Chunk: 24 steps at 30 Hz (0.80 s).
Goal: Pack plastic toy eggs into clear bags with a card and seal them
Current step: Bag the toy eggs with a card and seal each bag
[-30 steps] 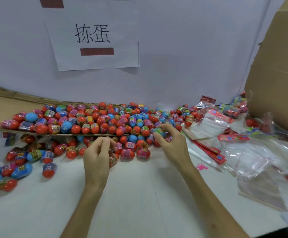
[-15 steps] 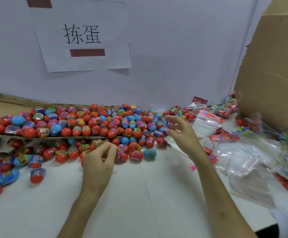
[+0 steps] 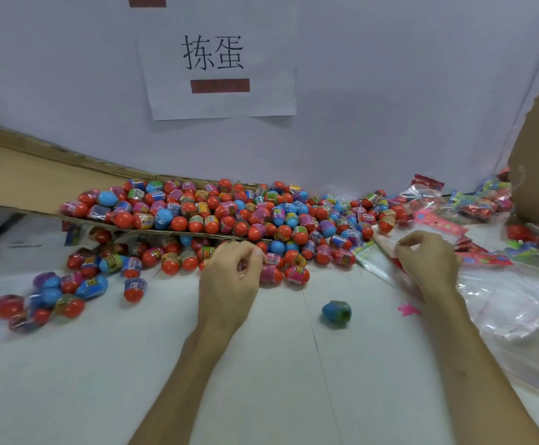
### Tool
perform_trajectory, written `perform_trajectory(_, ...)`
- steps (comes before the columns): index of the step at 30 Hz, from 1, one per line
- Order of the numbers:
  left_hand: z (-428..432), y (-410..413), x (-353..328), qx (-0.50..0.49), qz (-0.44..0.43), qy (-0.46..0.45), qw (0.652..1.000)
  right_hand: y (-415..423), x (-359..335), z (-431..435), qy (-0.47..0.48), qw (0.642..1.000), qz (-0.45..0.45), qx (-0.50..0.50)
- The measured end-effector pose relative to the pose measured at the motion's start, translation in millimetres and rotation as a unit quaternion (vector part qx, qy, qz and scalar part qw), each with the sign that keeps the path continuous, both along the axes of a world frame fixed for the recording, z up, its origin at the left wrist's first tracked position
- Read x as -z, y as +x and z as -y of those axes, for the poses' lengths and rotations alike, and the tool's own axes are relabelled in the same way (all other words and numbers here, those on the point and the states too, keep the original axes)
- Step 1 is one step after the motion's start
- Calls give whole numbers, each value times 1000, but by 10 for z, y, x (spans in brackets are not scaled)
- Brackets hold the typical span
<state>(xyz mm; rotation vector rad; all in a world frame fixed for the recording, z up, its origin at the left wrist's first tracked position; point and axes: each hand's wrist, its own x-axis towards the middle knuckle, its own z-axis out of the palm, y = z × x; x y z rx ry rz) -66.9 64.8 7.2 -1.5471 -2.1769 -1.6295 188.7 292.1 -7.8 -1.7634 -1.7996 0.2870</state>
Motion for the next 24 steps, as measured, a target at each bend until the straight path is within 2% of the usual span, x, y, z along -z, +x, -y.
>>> perform_trajectory(3, 247, -235, -146, -28, -8, 26, 999, 57, 16, -21, 59, 996, -60, -16)
perform_trajectory(5, 543, -619, -161, -93, -45, 30, 994, 46, -4, -59, 92, 987, -129, -6)
perform_trajectory(6, 722, -867, -142, -142, -67, -5, 988, 25, -18, -76, 99, 982, -158, -3)
perform_trajectory(8, 1112, -1404, -88, -259, -76, -157, 950, -25, -40, -95, 99, 976, -193, -8)
perform_trajectory(10, 1473, -1848, -42, -325, -3, -292, 899, -81, -43, -61, 87, 977, -191, -21)
perform_trajectory(11, 1618, -2007, -14, -331, 40, -320, 887, -106, -58, -25, 76, 978, -191, -29)
perform_trajectory(13, 1800, -2204, 65, -311, 74, -352, 880, -133, -151, 78, 72, 978, -192, -39)
perform_trajectory(15, 1840, -2275, 131, -284, 50, -370, 883, -146, -308, 309, 98, 971, -216, -38)
perform_trajectory(17, 1735, -2303, 142, -257, 52, -345, 901, -192, -491, 763, 161, 949, -267, -41)
perform_trajectory(18, 1658, -2308, 126, -239, 55, -339, 908, -253, -533, 1043, 198, 939, -270, -73)
perform_trajectory(20, 1460, -2315, 83, -197, 38, -349, 915, -406, -425, 1498, 246, 921, -214, -214)
perform_trajectory(22, 1260, -2281, 15, -143, 31, -360, 922, -550, -205, 1790, 212, 911, -108, -336)
perform_trajectory(24, 1073, -2200, -13, -105, 14, -384, 917, -639, -35, 1880, 169, 900, -17, -401)
